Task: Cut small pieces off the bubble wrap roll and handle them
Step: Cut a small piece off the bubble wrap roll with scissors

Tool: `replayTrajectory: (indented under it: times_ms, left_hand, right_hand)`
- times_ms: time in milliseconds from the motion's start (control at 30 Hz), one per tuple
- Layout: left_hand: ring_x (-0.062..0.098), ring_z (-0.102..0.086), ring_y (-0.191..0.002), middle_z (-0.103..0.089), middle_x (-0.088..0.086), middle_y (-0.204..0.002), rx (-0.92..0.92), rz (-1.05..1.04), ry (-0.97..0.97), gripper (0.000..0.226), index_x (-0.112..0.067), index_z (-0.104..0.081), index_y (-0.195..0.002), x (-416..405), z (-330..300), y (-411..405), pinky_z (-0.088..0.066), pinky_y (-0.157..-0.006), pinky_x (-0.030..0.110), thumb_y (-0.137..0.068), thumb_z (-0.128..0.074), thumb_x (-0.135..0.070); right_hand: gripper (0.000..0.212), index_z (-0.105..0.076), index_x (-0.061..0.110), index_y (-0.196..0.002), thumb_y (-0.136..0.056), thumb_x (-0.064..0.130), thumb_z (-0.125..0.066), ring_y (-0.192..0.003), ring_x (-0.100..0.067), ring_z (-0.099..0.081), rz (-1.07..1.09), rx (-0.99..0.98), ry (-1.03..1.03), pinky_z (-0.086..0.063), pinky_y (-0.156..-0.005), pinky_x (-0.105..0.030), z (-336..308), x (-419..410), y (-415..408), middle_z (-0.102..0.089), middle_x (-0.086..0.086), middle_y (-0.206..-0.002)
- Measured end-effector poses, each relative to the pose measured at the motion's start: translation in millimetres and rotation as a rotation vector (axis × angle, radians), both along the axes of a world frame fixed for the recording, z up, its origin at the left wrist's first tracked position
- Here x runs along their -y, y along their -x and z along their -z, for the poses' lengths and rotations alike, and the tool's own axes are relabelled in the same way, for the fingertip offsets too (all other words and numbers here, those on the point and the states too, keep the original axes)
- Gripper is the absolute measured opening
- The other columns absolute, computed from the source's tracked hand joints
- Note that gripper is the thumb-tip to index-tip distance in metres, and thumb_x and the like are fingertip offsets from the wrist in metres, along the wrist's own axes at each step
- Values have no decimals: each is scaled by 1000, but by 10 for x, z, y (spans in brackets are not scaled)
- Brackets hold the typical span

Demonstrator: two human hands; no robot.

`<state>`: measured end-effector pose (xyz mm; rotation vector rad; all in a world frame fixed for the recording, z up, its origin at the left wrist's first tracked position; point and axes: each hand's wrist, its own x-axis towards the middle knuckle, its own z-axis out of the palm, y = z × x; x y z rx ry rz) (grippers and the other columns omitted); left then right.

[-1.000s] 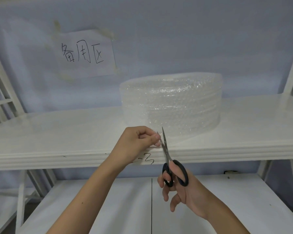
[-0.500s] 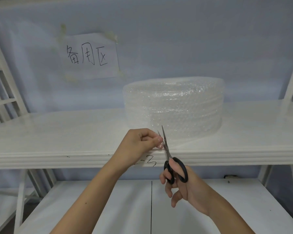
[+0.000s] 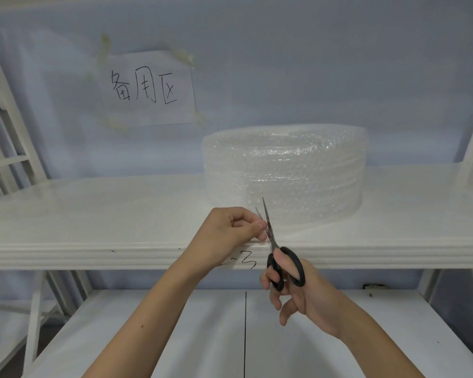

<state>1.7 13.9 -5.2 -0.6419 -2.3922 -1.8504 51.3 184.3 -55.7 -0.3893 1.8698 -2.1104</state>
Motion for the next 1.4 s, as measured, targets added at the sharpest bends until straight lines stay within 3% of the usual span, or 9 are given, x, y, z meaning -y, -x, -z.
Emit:
replayTrajectory:
  times_ms: [267, 433, 600, 800, 867, 1067, 1200, 1400]
  left_hand:
    - [5, -68, -73, -76, -1, -72, 20, 14, -8, 12, -8, -72, -86, 9, 2, 4, -50, -72, 14, -90, -70, -20]
    - [7, -70, -75, -77, 1, -74, 15, 44, 12, 14, -8, -72, -87, 37, 9, 0, -53, -77, 19, -89, -70, -21]
    - [2, -67, -70, -76, -2, -72, -5, 81, 38, 11, -7, -73, -87, 47, -8, -21, -48, -68, 12, -91, -68, -17]
    - [2, -67, -67, -75, 1, -72, -17, 109, 69, 10, -7, -71, -83, 58, -40, -48, -46, -68, 10, -91, -68, -14]
    - [4, -68, -70, -76, 3, -73, -2, 116, 65, 10, -9, -71, -84, 62, -64, -53, -48, -69, 12, -90, -69, -17]
    - [13, -58, -62, -74, 10, -73, 102, 40, -47, 51, -4, -72, -84, 11, -147, -75, -51, -67, 23, -96, -50, -48]
    - [8, -58, -64, -71, -3, -65, 5, -18, 50, 33, -10, -72, -78, -39, -78, -81, -48, -67, 21, -98, -56, -32]
    - [6, -53, -59, -63, -9, -59, -45, -30, 17, 28, -9, -68, -75, -42, -45, -99, -45, -64, 17, -98, -56, -19]
  right_hand:
    - [37, -56, 23, -48, -79, 43, -59, -48, -18, -46, 94, -59, 7, -47, -42, -29, -3, 80, -33, -52, -2, -65]
    - [41, -52, 17, -56, -75, 53, -63, -48, -19, -47, 54, -51, 13, -47, -41, -29, -23, 61, -28, -53, -4, -67]
    - [44, -46, 13, -65, -80, 52, -57, -51, -19, -47, 39, -51, -28, -46, -43, -29, -73, 31, -13, -54, -6, -71]
    - [44, -49, 17, -57, -88, 46, -62, -47, -17, -45, 80, -68, -59, -45, -42, -29, -85, 54, -67, -51, -4, -67]
    - [40, -51, 19, -54, -79, 48, -61, -47, -18, -44, 75, -80, -69, -45, -42, -28, -99, 57, -94, -51, -3, -65]
    - [38, -53, 21, -51, -73, 50, -62, -47, -18, -45, 89, -81, -75, -46, -42, -28, -94, 45, -153, -50, -3, -66]
    - [41, -54, 22, -49, -76, 52, -63, -47, -19, -44, 96, -82, -88, -46, -43, -29, -102, 54, -168, -49, -5, -67]
    - [43, -47, 15, -61, -80, 50, -60, -48, -20, -47, 73, -26, -74, -45, -42, -29, -58, 25, -183, -51, -4, -67]
